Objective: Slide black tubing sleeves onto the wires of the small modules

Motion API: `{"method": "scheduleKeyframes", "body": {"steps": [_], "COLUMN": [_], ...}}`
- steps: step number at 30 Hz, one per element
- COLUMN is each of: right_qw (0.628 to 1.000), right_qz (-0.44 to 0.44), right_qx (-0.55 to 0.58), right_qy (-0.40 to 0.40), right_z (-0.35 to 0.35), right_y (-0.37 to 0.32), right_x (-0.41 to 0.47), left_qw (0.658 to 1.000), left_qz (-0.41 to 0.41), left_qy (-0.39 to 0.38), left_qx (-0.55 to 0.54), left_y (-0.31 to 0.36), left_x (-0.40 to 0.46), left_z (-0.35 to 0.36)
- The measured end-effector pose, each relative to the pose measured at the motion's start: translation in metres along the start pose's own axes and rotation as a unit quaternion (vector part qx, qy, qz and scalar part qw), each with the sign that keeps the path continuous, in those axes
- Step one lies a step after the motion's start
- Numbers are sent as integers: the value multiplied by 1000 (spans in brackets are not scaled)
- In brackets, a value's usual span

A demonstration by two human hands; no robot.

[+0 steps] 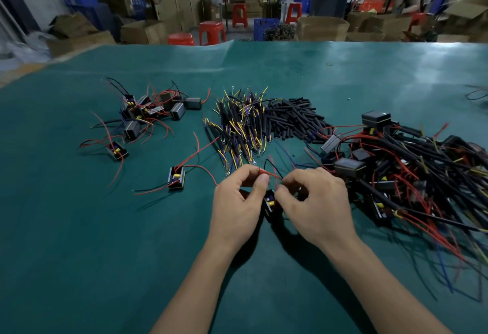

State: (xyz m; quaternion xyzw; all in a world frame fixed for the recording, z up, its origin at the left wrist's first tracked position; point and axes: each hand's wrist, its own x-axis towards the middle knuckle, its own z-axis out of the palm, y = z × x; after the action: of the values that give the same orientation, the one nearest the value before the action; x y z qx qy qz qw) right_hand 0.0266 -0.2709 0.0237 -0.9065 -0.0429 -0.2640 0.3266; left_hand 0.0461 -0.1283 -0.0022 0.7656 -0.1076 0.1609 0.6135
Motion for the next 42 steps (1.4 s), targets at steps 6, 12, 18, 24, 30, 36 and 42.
{"method": "scheduleKeyframes", "body": {"steps": [6, 12, 18, 24, 30, 36, 42], "right_qw": [978, 917, 935, 970, 953, 995, 991], "right_qz": [134, 72, 53, 166, 175, 78, -55], "right_qx": [139, 264, 268, 140, 194, 56, 21], "right_qy": [-76, -289, -225, -106, -150, -15, -120], "right_z": [1, -27, -28, -11, -8, -3, -5], "right_y": [0, 8, 6, 27, 23, 14, -9], "right_x": [3, 12, 14, 13, 9, -2, -22], "left_qw": [1000, 997, 994, 991, 988, 991, 992], "left_qz": [-12, -49, -67, -83, -95, -88, -70], "left_qy": [18, 48, 52, 36, 20, 54, 51], "left_qx": [1, -24, -66, -102, -124, -89, -96], "left_y": [-3, -4, -3, 0, 1, -4, -6], "left_x": [1, 3, 5, 5, 3, 5, 7], "left_z": [0, 0, -1, 1, 3, 2, -1]}}
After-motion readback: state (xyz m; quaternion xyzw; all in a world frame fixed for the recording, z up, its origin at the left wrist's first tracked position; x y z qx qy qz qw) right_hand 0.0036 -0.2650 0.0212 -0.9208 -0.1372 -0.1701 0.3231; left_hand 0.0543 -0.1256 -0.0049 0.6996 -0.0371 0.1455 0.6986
